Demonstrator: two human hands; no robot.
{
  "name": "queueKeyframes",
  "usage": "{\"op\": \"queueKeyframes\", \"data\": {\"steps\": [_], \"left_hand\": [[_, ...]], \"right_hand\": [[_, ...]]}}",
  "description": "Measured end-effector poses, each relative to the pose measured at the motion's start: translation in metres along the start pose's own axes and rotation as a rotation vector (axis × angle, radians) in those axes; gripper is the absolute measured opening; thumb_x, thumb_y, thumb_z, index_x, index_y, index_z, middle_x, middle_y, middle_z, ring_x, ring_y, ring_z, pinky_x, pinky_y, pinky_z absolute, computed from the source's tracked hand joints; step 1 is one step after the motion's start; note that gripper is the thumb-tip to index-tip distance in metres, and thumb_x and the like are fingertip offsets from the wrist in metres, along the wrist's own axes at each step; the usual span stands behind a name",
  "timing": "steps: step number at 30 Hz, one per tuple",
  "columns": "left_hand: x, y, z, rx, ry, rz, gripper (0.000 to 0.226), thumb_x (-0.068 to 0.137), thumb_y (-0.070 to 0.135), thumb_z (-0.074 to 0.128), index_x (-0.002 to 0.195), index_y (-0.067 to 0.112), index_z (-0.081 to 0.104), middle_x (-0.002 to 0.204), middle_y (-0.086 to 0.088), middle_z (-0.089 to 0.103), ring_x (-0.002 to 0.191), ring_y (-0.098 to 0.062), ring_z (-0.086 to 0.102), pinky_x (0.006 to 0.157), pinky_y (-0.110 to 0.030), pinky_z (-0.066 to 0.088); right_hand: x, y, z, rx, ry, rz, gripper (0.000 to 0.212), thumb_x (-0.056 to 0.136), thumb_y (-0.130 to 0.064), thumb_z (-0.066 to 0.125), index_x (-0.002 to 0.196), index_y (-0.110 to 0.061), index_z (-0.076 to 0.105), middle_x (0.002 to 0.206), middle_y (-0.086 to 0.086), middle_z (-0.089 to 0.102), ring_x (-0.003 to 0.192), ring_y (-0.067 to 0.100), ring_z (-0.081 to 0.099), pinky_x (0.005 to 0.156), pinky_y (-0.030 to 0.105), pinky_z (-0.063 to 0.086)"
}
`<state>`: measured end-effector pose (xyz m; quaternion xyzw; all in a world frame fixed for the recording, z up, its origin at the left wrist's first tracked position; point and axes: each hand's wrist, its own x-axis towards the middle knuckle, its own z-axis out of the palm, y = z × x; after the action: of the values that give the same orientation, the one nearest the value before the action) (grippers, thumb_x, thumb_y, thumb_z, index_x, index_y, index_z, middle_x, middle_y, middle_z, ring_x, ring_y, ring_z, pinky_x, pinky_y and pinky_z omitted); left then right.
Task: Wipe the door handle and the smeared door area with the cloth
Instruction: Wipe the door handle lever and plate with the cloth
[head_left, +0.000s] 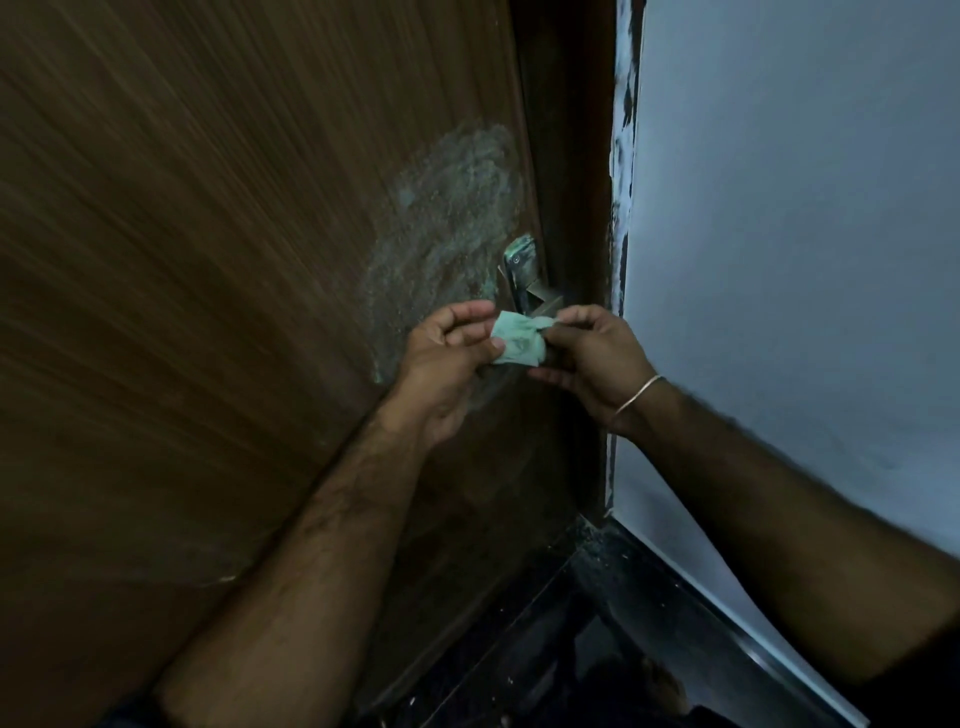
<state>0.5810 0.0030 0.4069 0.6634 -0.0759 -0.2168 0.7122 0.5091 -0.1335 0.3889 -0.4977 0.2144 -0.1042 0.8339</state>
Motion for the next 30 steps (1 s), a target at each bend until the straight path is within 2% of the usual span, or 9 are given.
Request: {"op": "queueKeyframes", "data": {"steps": [3, 6, 8, 11, 14, 17, 22, 27, 30], "left_hand": [[0.0, -0.001, 0.002, -0.013, 0.016, 0.008, 0.032, 0.081, -0.013, 0.065, 0.103, 0.01, 0.064, 0.098, -0.013, 0.071, 0.087, -0.021, 0.072, 0.062, -0.024, 0.056], [0.0, -0.001, 0.003, 0.026, 0.046, 0.043, 0.03, 0.079, -0.01, 0.07, 0.1, 0.012, 0.065, 0.092, -0.009, 0.071, 0.082, -0.016, 0.071, 0.06, -0.023, 0.055], [0.001, -0.001, 0.005, 0.02, 0.042, 0.056, 0.029, 0.08, -0.009, 0.07, 0.099, 0.012, 0.065, 0.091, -0.009, 0.072, 0.082, -0.015, 0.071, 0.063, -0.023, 0.055], [-0.001, 0.0, 0.007, -0.052, 0.001, 0.034, 0.027, 0.083, -0.008, 0.066, 0.102, 0.011, 0.063, 0.097, -0.011, 0.071, 0.086, -0.017, 0.071, 0.066, -0.024, 0.056], [-0.006, 0.002, 0.006, -0.113, -0.086, 0.02, 0.033, 0.084, -0.014, 0.061, 0.11, 0.008, 0.061, 0.107, -0.013, 0.07, 0.096, -0.018, 0.07, 0.07, -0.025, 0.058], [-0.01, 0.005, 0.007, -0.07, -0.123, 0.048, 0.041, 0.082, -0.021, 0.057, 0.113, 0.006, 0.059, 0.112, -0.012, 0.068, 0.104, -0.02, 0.066, 0.08, -0.026, 0.059], [-0.009, 0.014, 0.006, -0.019, -0.137, 0.088, 0.039, 0.08, -0.019, 0.061, 0.11, 0.008, 0.06, 0.109, -0.011, 0.068, 0.102, -0.017, 0.066, 0.081, -0.026, 0.058], [-0.008, 0.014, 0.001, 0.007, -0.164, 0.109, 0.04, 0.077, -0.017, 0.065, 0.107, 0.009, 0.062, 0.106, -0.01, 0.069, 0.103, -0.018, 0.067, 0.079, -0.026, 0.058], [-0.006, 0.016, -0.001, 0.041, -0.176, 0.111, 0.041, 0.076, -0.018, 0.065, 0.105, 0.01, 0.064, 0.108, -0.011, 0.068, 0.099, -0.017, 0.069, 0.078, -0.027, 0.058]], "right_hand": [[0.0, 0.005, -0.006, -0.409, 0.153, -0.335, 0.022, 0.086, 0.006, 0.051, 0.096, -0.012, 0.055, 0.091, 0.001, 0.061, 0.085, 0.014, 0.061, 0.071, 0.022, 0.056], [-0.003, 0.006, -0.007, -0.608, -0.008, -0.605, 0.033, 0.08, 0.007, 0.058, 0.107, -0.011, 0.059, 0.105, 0.005, 0.059, 0.093, 0.015, 0.059, 0.076, 0.022, 0.055], [-0.004, 0.006, -0.005, -0.715, -0.096, -0.646, 0.035, 0.08, -0.004, 0.07, 0.113, -0.011, 0.06, 0.111, 0.003, 0.058, 0.093, 0.015, 0.059, 0.078, 0.022, 0.055], [-0.005, 0.007, -0.003, -0.71, -0.139, -0.6, 0.046, 0.073, -0.008, 0.08, 0.115, -0.01, 0.06, 0.113, 0.004, 0.058, 0.093, 0.015, 0.062, 0.078, 0.023, 0.058], [-0.009, 0.006, -0.002, -0.668, -0.085, -0.579, 0.049, 0.072, -0.007, 0.081, 0.115, -0.01, 0.059, 0.111, 0.005, 0.061, 0.092, 0.018, 0.065, 0.079, 0.029, 0.059], [-0.009, 0.004, 0.0, -0.613, -0.035, -0.562, 0.046, 0.073, -0.007, 0.081, 0.114, -0.008, 0.059, 0.108, 0.006, 0.062, 0.087, 0.018, 0.067, 0.078, 0.026, 0.059], [-0.01, -0.001, -0.003, -0.292, -0.125, -0.386, 0.045, 0.072, 0.01, 0.075, 0.113, 0.002, 0.057, 0.096, 0.014, 0.059, 0.078, 0.015, 0.061, 0.077, 0.022, 0.056], [-0.011, -0.001, -0.006, 0.114, -0.168, -0.187, 0.023, 0.085, 0.011, 0.058, 0.104, -0.001, 0.06, 0.088, 0.013, 0.063, 0.084, 0.023, 0.063, 0.085, 0.039, 0.053], [-0.008, -0.003, -0.009, 0.221, -0.129, -0.084, 0.018, 0.089, 0.008, 0.052, 0.096, -0.007, 0.06, 0.097, 0.016, 0.066, 0.089, 0.03, 0.066, 0.082, 0.047, 0.056]]}}
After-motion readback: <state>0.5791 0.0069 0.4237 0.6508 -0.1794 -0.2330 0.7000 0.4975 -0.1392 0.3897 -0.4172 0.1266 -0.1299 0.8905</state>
